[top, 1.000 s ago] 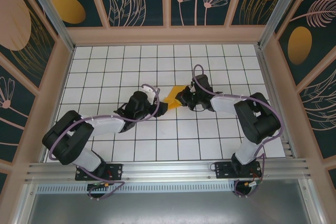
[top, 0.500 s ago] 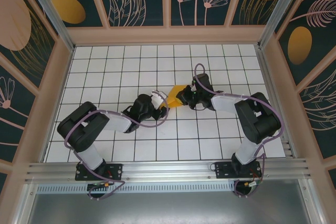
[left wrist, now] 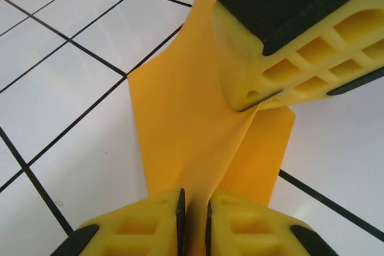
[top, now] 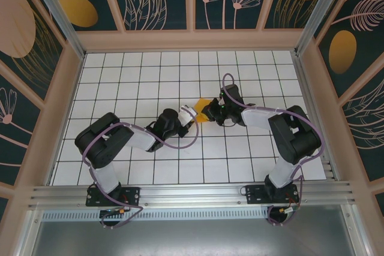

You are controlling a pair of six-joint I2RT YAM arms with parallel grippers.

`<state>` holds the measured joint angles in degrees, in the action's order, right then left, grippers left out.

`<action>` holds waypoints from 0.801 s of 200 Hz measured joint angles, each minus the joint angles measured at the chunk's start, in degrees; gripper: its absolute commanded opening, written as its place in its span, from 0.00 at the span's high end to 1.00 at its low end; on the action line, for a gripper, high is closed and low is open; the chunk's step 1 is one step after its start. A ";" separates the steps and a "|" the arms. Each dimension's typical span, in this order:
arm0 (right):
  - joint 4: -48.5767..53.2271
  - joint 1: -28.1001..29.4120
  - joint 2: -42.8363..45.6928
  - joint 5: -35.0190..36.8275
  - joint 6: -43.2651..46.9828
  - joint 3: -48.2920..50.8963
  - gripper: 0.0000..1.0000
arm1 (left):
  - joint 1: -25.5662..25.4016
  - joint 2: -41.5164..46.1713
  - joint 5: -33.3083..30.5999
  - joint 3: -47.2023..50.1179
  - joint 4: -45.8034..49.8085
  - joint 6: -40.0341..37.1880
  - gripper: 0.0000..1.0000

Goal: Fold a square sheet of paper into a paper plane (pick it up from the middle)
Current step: Fourth fold the wing at the center of the table.

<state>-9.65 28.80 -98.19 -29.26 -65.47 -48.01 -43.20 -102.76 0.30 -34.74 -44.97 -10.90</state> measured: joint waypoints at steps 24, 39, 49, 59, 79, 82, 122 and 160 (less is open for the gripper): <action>0.50 -0.39 0.00 -0.44 0.72 -0.22 0.73 | 0.00 -0.17 1.09 0.00 0.00 0.85 0.90; 0.61 -1.03 0.02 -0.42 0.98 -0.24 0.60 | 0.00 -0.44 2.16 0.00 -0.04 2.27 0.90; 0.76 -1.51 0.09 -0.35 1.81 -0.24 0.53 | 0.00 -0.70 2.86 0.00 -0.13 3.85 0.89; 0.90 -1.90 0.33 -0.33 2.49 -0.24 0.51 | 0.00 -1.01 3.74 0.00 -0.42 5.42 0.88; 0.59 -2.36 1.46 -0.37 4.15 0.13 0.49 | 0.00 -1.57 4.85 0.26 -2.01 9.03 0.87; 0.50 -2.36 1.75 -0.44 4.42 0.28 0.49 | 0.00 -1.60 5.01 0.37 -2.21 9.62 0.87; -1.36 -2.34 3.21 -2.12 7.76 2.23 0.48 | 0.00 -1.68 5.64 1.46 -3.30 16.59 0.86; -2.62 -2.29 3.15 -3.30 9.25 3.96 0.46 | 0.00 -2.71 6.99 1.46 -4.42 22.43 0.85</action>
<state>-12.27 26.50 -95.04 -32.56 -56.23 -44.05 -43.20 -105.47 7.29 -33.28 -49.39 11.53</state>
